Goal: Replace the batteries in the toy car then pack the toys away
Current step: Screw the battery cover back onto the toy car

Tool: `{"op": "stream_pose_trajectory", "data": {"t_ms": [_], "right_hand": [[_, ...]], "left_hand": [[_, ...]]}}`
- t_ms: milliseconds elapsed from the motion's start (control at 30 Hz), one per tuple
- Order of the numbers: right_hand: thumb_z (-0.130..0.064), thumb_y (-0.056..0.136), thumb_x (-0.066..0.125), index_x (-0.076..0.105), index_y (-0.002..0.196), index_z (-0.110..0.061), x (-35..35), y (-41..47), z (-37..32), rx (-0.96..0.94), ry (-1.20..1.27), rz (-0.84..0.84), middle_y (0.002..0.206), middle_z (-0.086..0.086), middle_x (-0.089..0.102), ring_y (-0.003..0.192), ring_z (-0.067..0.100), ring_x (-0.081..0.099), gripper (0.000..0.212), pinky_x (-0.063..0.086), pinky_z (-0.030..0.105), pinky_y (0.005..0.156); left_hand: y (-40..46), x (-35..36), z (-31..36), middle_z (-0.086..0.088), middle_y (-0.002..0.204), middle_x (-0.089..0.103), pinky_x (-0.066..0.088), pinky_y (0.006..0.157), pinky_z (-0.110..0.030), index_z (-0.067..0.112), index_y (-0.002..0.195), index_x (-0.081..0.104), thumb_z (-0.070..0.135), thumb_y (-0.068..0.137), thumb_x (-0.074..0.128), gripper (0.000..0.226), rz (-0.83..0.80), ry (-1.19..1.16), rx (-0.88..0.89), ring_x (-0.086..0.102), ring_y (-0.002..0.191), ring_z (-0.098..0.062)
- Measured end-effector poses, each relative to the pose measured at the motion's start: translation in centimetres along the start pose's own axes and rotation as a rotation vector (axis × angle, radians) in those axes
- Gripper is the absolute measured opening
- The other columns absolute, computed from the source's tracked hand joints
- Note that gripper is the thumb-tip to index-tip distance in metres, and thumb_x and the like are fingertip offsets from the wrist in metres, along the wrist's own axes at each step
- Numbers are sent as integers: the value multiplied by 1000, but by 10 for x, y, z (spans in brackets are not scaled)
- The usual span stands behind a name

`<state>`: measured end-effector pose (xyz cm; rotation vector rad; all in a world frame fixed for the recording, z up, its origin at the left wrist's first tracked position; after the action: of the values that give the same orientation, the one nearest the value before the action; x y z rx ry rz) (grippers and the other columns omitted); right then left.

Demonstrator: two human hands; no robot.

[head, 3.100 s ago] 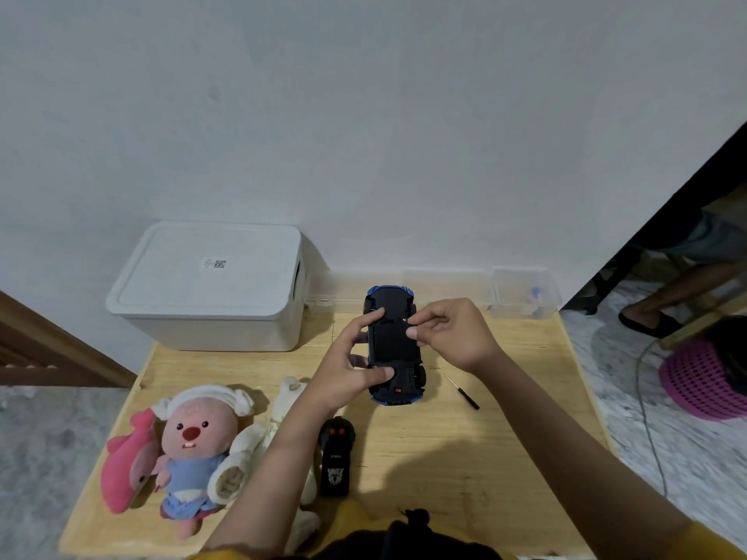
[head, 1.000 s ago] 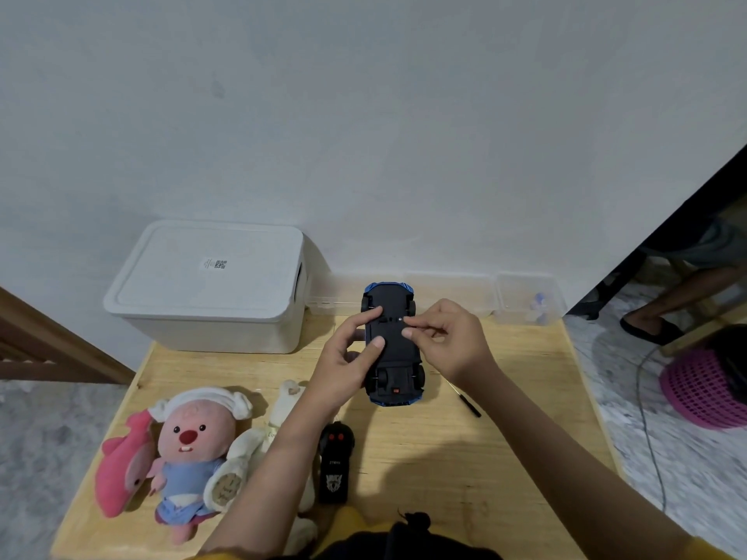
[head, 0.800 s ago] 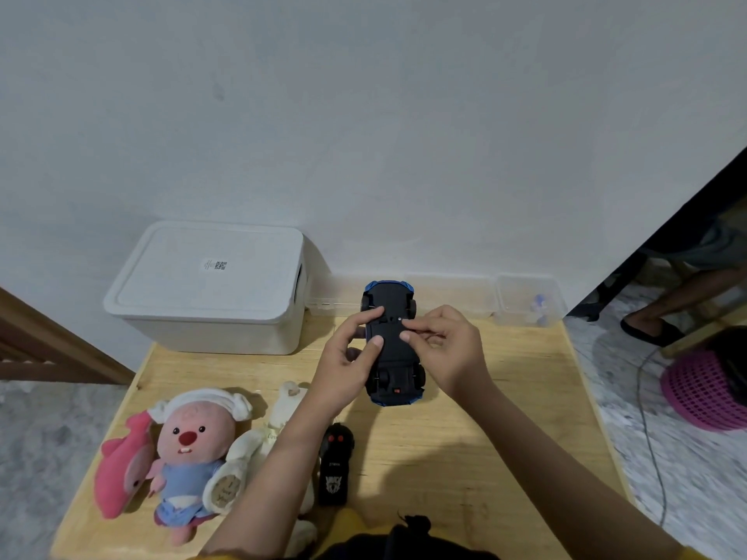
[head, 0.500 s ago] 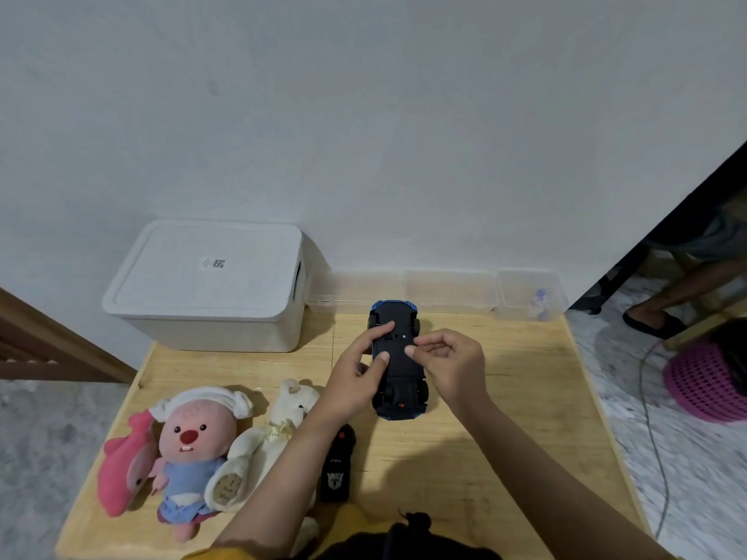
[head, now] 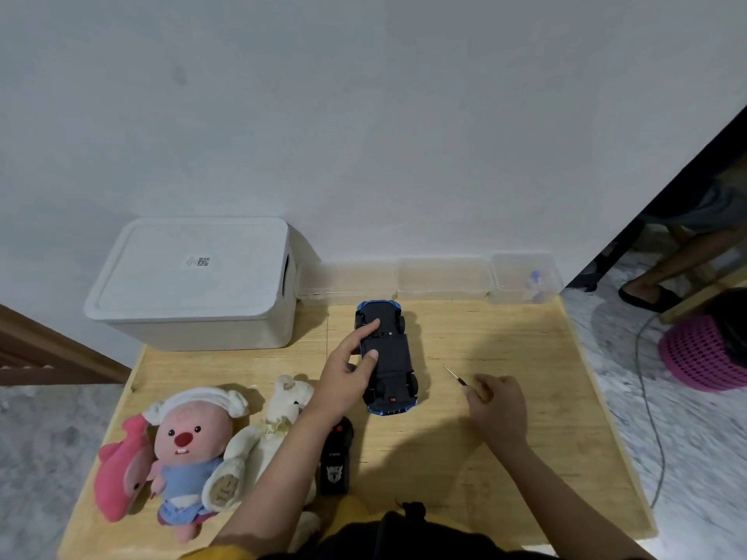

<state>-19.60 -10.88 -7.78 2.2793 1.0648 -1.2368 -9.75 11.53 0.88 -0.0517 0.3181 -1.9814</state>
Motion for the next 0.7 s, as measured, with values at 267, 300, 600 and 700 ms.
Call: {"op": "stream_pose_trajectory", "data": {"t_ms": [267,300,600,700], "right_hand": [[-17,79,72,70,78,-11,5,0,-18,-63,39,29,76,3,65,73,21,62,6,44,25,59],[-16,81,70,68,77,-11,1,-1,-24,-41,102,29,73,0,65,71,18,62,7,42,20,58],[-2,84,66,70,85,-10,-67,-15,-110,118,1049,13,74,4,67,64,14,62,9,55,25,60],[3,84,63,70,89,-6,-81,-19,-133,147,1246,-96,69,1,63,63,10,59,12,55,22,61]], "left_hand": [[-1,-1,5,6,134,52,54,87,-48,44,127,52,11,98,48,44,-52,13,15,62,101,-11],[-1,-2,5,7,137,51,55,89,-45,45,127,52,11,98,48,44,-57,8,20,60,109,-11],[-4,-2,27,11,115,56,59,74,-33,45,129,48,11,97,49,46,-39,-95,69,67,84,-13],[-4,0,32,9,104,57,60,73,-44,48,128,49,13,96,53,48,-10,-80,97,62,75,-26]]}}
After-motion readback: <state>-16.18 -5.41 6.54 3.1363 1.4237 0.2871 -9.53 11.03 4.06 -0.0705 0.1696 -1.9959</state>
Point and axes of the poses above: each hand's wrist, its own y-axis towards the middle knuckle, its own x-axis out of the palm, z = x × y, the point moved 1 cm from there along y, towards the middle knuckle
